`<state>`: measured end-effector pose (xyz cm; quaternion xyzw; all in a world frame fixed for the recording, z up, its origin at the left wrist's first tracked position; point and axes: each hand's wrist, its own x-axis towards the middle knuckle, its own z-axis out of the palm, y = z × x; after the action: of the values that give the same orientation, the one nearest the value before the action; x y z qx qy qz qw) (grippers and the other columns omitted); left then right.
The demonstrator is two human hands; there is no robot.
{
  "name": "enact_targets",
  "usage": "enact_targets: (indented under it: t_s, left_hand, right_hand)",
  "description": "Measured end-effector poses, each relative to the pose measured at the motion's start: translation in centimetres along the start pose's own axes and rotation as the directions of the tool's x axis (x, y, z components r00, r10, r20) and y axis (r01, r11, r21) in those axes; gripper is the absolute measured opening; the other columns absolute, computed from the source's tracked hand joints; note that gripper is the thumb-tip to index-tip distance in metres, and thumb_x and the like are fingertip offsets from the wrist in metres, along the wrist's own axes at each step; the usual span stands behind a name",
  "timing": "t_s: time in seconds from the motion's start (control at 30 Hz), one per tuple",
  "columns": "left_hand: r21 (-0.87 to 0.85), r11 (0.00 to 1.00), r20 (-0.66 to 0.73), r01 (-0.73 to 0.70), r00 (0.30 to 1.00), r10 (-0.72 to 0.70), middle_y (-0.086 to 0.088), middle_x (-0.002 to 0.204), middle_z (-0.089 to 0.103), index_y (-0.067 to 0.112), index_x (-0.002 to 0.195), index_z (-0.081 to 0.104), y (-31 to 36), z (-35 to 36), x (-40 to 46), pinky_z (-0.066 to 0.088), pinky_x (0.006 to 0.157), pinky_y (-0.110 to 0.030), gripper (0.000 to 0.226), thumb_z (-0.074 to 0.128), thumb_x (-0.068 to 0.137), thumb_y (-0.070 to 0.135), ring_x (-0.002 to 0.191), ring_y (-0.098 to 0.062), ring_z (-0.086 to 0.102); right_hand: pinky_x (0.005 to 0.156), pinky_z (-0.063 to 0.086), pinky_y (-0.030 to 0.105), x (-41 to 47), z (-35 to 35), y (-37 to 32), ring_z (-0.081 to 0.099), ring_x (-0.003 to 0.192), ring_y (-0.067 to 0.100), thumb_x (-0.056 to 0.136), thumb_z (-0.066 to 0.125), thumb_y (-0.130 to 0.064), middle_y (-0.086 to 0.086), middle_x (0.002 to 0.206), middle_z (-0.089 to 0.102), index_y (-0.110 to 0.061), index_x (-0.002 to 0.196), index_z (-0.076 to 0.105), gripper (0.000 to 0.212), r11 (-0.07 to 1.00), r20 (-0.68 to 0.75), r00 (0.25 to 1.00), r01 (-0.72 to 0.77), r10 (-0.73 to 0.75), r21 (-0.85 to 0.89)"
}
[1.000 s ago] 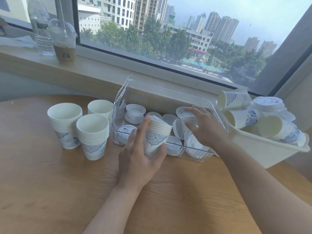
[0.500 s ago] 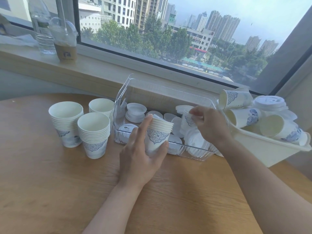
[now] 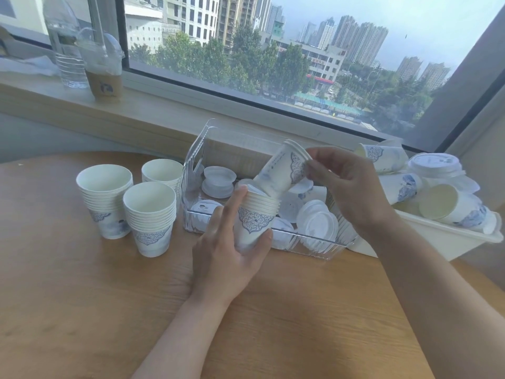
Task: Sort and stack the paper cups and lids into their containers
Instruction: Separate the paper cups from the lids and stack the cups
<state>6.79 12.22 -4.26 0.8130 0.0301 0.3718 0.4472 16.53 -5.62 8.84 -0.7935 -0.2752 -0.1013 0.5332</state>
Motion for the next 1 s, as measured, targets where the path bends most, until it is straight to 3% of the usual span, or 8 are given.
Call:
enact_targets:
  t_s: [0.1, 0.23, 0.4, 0.47, 0.57, 0.8, 1.0]
  left_hand:
    - [0.009, 1.000, 0.003, 0.000, 1.000, 0.000, 0.002, 0.125, 0.066, 0.042, 0.154, 0.035, 0.0, 0.0, 0.0, 0.060, 0.074, -0.048, 0.077, 0.064, 0.085, 0.061, 0.102, -0.023, 0.068]
    - [0.010, 1.000, 0.002, -0.001, 1.000, 0.001, 0.003, 0.125, 0.066, 0.043, 0.154, 0.034, -0.2, 0.0, 0.0, 0.060, 0.074, -0.047, 0.078, 0.064, 0.085, 0.062, 0.100, -0.022, 0.068]
    - [0.017, 1.000, -0.008, -0.023, 1.000, 0.023, 0.003, 0.127, 0.066, 0.043, 0.155, 0.033, -0.3, 0.2, 0.1, 0.061, 0.073, -0.046, 0.078, 0.066, 0.086, 0.060, 0.100, -0.021, 0.068]
    - [0.017, 0.999, -0.010, -0.031, 0.999, 0.031, 0.003, 0.126, 0.065, 0.042, 0.155, 0.034, -0.4, 0.2, 0.0, 0.061, 0.072, -0.046, 0.078, 0.066, 0.086, 0.059, 0.098, -0.022, 0.068]
    - [0.018, 0.999, -0.020, -0.038, 0.999, 0.038, 0.005, 0.124, 0.065, 0.041, 0.156, 0.035, -0.6, 0.3, -0.1, 0.060, 0.071, -0.045, 0.078, 0.067, 0.086, 0.059, 0.096, -0.020, 0.067]
    - [0.026, 1.000, -0.052, 0.000, 0.999, 0.001, 0.010, 0.122, 0.064, 0.045, 0.158, 0.032, -0.9, 0.4, 0.0, 0.056, 0.072, -0.034, 0.084, 0.070, 0.084, 0.059, 0.092, -0.010, 0.064]
    - [0.030, 1.000, -0.078, 0.003, 0.997, -0.001, 0.012, 0.119, 0.067, 0.047, 0.161, 0.029, -1.1, 0.1, 0.1, 0.054, 0.068, -0.030, 0.096, 0.079, 0.079, 0.055, 0.078, -0.008, 0.062]
  right_hand:
    - [0.082, 0.054, 0.017, -0.3, 0.5, -0.1, 0.070, 0.086, 0.003, 0.100, 0.070, -0.013, -0.008, 0.095, 0.079, -0.024, 0.110, 0.079, 0.017, 0.999, 0.062, 0.998, 0.027, -0.026, -0.021]
    - [0.086, 0.053, 0.020, -0.5, 1.3, 0.0, 0.069, 0.090, 0.006, 0.103, 0.064, -0.005, -0.003, 0.100, 0.079, -0.014, 0.114, 0.079, 0.021, 1.000, 0.117, 0.993, 0.020, -0.018, -0.016]
    - [0.084, 0.051, 0.013, -1.0, 2.2, -0.1, 0.067, 0.087, -0.003, 0.104, 0.060, -0.003, -0.017, 0.100, 0.078, -0.025, 0.106, 0.078, 0.029, 0.998, 0.149, 0.988, 0.052, -0.044, -0.048]
    - [0.088, 0.055, 0.021, -1.0, 2.4, 0.0, 0.069, 0.093, 0.003, 0.105, 0.060, -0.005, -0.015, 0.105, 0.078, -0.024, 0.108, 0.079, 0.027, 0.997, 0.153, 0.988, 0.038, -0.028, -0.060]
    - [0.095, 0.059, 0.047, -1.3, 3.0, 0.3, 0.073, 0.102, 0.024, 0.106, 0.060, -0.009, -0.009, 0.109, 0.078, -0.019, 0.111, 0.079, 0.023, 0.993, 0.203, 0.979, 0.031, -0.007, -0.115]
    - [0.099, 0.054, 0.033, -2.5, 4.9, 1.3, 0.067, 0.113, 0.012, 0.107, 0.057, -0.007, -0.010, 0.110, 0.073, -0.019, 0.110, 0.078, 0.025, 0.997, 0.156, 0.987, 0.054, -0.045, -0.052]
    - [0.099, 0.053, 0.051, -4.3, 8.6, 2.8, 0.063, 0.119, 0.025, 0.107, 0.054, -0.011, -0.008, 0.115, 0.067, -0.023, 0.108, 0.077, 0.025, 0.988, -0.027, 0.989, 0.144, -0.143, 0.056]
